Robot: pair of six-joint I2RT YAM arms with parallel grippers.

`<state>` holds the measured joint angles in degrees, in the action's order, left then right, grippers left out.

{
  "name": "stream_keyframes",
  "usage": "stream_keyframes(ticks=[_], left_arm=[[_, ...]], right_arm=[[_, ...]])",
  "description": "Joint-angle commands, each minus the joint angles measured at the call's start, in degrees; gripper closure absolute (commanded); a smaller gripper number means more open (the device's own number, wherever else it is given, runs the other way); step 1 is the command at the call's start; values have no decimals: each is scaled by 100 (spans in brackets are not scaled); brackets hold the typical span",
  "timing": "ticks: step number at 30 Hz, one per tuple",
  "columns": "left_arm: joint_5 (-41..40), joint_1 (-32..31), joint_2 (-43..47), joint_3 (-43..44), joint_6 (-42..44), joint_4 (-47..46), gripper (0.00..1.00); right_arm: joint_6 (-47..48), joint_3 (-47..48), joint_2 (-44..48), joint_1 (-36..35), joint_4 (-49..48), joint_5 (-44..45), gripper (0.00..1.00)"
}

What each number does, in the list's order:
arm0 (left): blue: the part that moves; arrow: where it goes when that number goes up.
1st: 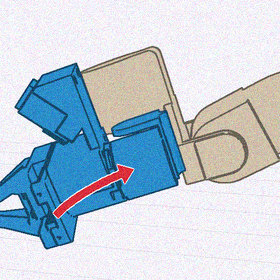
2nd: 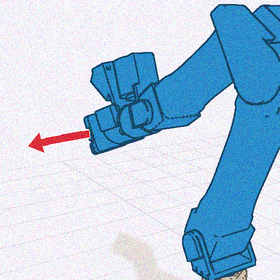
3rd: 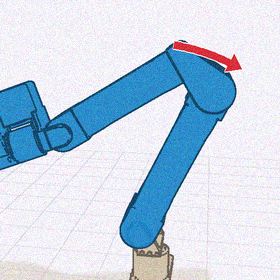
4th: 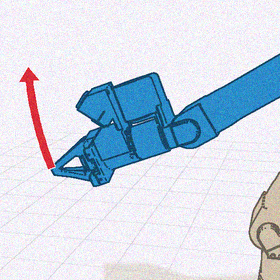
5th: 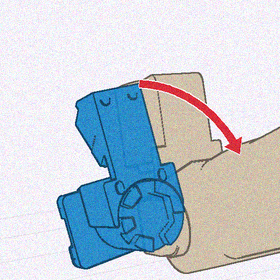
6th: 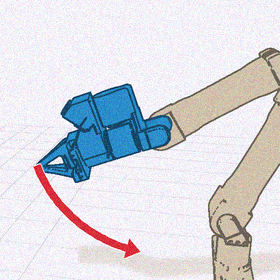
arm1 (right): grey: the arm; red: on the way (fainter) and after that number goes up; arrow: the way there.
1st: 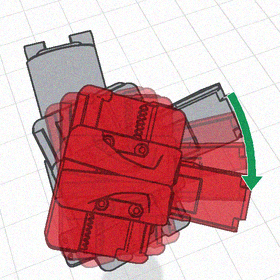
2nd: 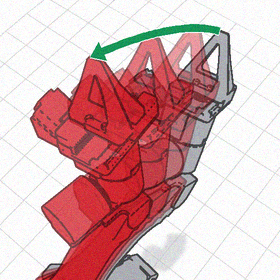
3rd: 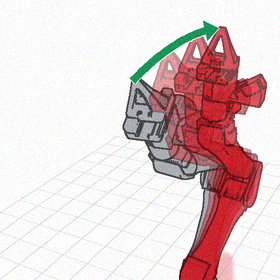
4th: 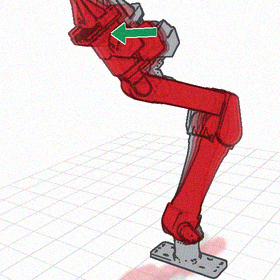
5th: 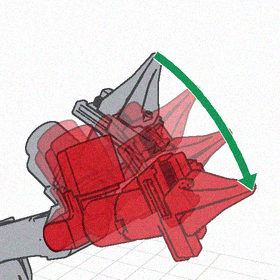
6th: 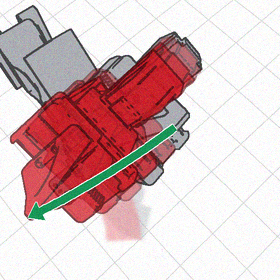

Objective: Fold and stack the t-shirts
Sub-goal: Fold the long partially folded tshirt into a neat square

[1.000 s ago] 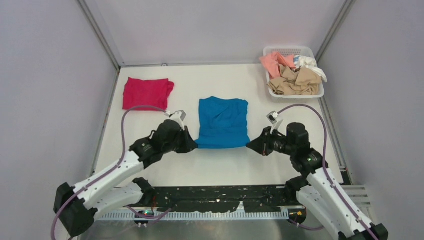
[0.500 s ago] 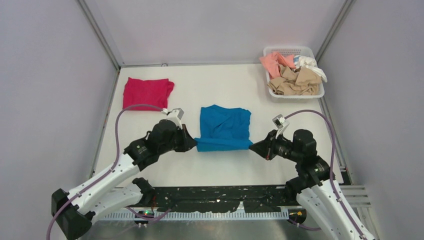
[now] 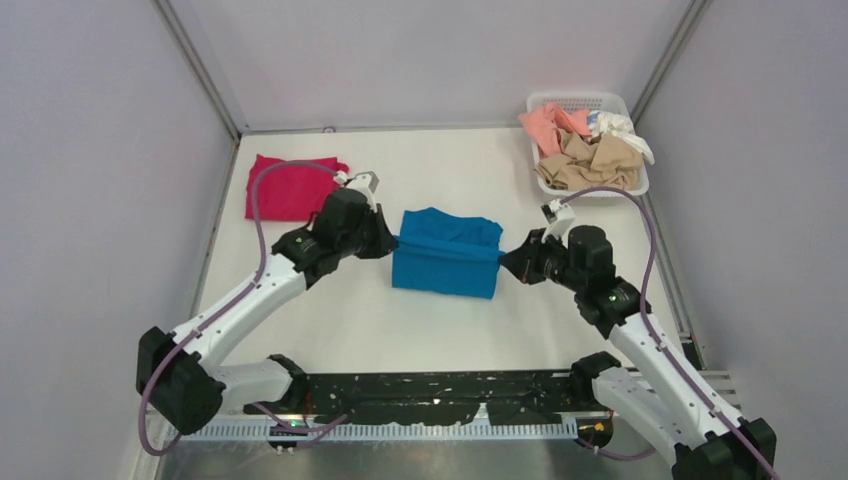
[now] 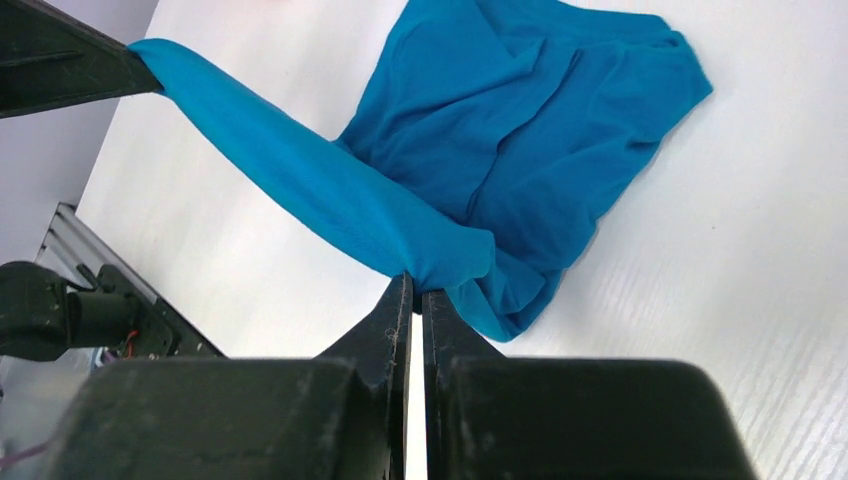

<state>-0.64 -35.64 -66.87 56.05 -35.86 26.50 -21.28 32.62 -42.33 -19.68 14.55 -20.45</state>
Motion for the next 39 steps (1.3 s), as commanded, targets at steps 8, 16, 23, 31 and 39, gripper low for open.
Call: stream_keyframes(ticks=[8,16,23,31,39], left_arm=[[615,839,-1533,1249,532,-471,100],[764,1020,-2637,2007,697,-286,100],[878,1174,-3158,2271,796,-342,100],[1085,1217,-3563,2527,889,-523,100],[1070,1230,-3921,2787,824,-447,100]], right_arm=[[301,754,-1326,144,-847,1385,94],[133,913,-2330,305,-1620,1462,94],[114,1263,-3322,358,-1913,1431,94],[62,1329,-3544,398,-2099,1756,94],[93,1406,-3899,464,-2175,1772,93]])
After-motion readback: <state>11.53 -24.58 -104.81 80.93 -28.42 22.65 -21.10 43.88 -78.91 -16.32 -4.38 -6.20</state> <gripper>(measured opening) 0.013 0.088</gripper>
